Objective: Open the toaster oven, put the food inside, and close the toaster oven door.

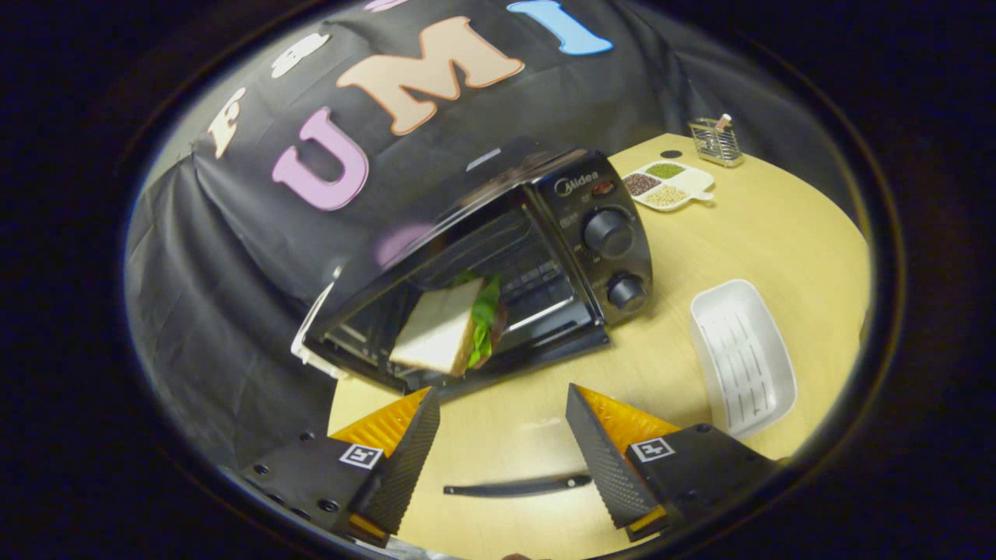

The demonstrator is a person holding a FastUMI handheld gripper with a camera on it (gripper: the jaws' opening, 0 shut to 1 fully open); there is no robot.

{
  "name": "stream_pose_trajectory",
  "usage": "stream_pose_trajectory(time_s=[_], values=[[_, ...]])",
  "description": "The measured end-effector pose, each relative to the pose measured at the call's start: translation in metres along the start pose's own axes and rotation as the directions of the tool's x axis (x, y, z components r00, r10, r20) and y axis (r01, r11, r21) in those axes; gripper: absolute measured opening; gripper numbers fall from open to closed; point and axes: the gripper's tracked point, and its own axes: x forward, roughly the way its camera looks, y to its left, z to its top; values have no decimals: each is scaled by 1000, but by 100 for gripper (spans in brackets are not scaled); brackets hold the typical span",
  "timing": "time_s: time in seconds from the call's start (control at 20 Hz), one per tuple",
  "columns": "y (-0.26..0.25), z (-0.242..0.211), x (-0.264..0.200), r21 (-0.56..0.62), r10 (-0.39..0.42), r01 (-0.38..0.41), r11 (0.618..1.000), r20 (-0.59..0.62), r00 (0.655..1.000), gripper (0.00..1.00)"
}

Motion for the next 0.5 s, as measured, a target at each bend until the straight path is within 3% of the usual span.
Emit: stream_pose_trajectory(time_s=[0.2, 0.5], values=[[-5, -39, -20, -101, -4, -6, 995, -102, 995, 99], [-22, -73, -34, -149, -32, 1, 989, -208, 978, 100]])
